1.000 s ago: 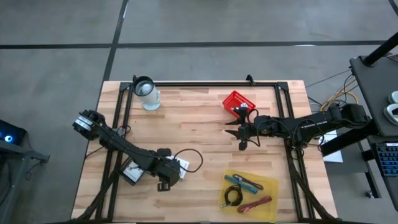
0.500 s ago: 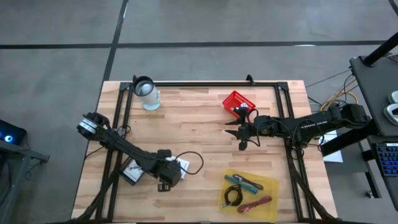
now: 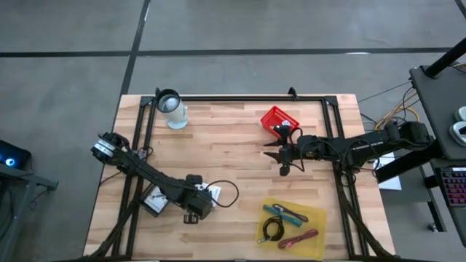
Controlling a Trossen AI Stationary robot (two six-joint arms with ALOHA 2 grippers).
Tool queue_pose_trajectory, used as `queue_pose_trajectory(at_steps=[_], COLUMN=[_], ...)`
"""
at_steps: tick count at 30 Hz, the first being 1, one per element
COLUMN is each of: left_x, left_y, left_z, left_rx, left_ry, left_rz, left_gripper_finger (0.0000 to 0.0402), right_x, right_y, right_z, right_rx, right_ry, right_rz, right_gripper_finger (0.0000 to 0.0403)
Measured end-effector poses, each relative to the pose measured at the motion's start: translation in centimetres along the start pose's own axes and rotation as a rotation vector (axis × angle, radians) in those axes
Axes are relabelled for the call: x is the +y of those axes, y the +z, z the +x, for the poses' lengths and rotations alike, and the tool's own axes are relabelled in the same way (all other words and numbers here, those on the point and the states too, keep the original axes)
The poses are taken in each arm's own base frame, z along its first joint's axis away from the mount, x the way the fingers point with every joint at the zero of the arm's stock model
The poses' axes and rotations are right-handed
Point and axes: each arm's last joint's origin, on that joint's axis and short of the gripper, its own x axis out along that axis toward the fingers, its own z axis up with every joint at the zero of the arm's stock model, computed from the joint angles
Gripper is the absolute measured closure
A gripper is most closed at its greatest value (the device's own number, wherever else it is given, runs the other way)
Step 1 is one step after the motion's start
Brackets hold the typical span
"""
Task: Pick and place items into bin
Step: Put the white card reader box into the black bin
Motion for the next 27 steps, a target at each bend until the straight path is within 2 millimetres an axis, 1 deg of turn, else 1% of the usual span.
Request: queue_pose_trajectory(at_steps=[2,8,14,17,19,22,25,27], left_x=[0.1,0.4,1.0,1.3,1.6,2.2,2.7,3.0], left_y=[0.0,-0.2,-0.2,-0.2,-0.4,-1.0,-2.0,-2.8], left_z=[-0.4,-1.8,-5.0,-6.9,-8.1,-9.7,-10.7,-11.3], left_rx=[-0.013,-0.037,-0.153,-0.220,-0.242,-0.242,-0.200,-0.140], left_ry=[-0.007,-0.023,-0.021,-0.025,-0.043,-0.059,-0.062,-0.085], left_rz=[-0.005,-0.019,-0.036,-0.072,-0.157,-0.337,-0.537,-0.702], left_gripper_finger=[0.0393,0.0398,0.0400,0.0400,0.0400,0.0401,0.0401,0.0401], right_x=[0.0,0.0,0.0,0.0,0.0,0.0,0.0,0.0], right_y=[0.0,0.0,0.0,0.0,0.0,0.0,0.0,0.0], right_z=[0.0,0.0,0.0,0.0,0.0,0.0,0.0,0.0], right_rx=[0.000,0.000,0.000,0.000,0.000,0.000,0.001,0.001], right_ry=[0.000,0.000,0.000,0.000,0.000,0.000,0.000,0.000], right_rz=[0.000,0.000,0.000,0.000,0.000,0.000,-0.001,0.000], right_gripper_finger=[0.0280,0.0280,0.0280,0.0280,0.0280,0.0280,0.0280,0.0280])
